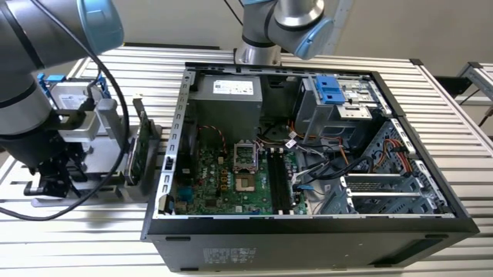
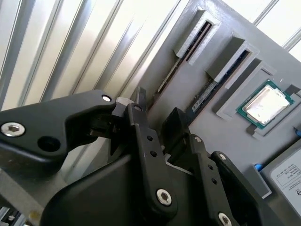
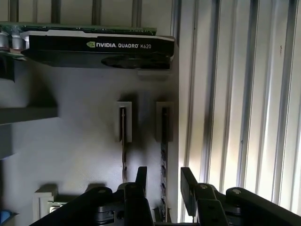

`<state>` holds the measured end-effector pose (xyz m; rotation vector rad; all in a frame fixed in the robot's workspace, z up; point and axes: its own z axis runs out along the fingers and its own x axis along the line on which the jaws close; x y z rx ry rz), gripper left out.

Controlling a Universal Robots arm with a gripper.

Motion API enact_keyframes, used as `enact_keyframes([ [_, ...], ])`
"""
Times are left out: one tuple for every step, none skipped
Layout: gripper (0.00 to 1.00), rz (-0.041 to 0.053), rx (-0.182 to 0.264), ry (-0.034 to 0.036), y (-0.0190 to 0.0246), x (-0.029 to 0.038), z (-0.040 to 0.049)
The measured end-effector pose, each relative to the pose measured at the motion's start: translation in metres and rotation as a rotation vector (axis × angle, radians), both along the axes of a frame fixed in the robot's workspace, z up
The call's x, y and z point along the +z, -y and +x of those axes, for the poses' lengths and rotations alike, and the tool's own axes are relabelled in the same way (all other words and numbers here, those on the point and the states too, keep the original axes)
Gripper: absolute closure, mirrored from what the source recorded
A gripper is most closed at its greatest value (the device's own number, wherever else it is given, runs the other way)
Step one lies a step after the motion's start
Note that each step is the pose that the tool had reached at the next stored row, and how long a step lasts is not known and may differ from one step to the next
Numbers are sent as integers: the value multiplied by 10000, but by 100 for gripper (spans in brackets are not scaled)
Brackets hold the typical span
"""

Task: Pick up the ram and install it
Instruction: 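Pick up the ram and move it above insertion slot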

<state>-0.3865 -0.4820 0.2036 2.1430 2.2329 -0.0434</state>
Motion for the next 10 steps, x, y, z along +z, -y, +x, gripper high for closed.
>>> enact_keyframes([
  [0, 9, 4, 2, 0, -12, -1],
  [0, 20, 8, 3, 0, -24, -2],
  [0, 29, 11, 3, -1, -34, -3],
  [0, 38, 14, 3, -1, -46, -3],
  [0, 46, 17, 4, -1, -57, -4],
  [0, 51, 23, 3, 0, -68, -3],
  [0, 56, 25, 3, 0, -80, -3],
  [0, 60, 28, 3, 0, -91, -4],
  [0, 62, 31, 2, 0, -100, -4],
  [0, 65, 31, 2, 0, -107, -5],
])
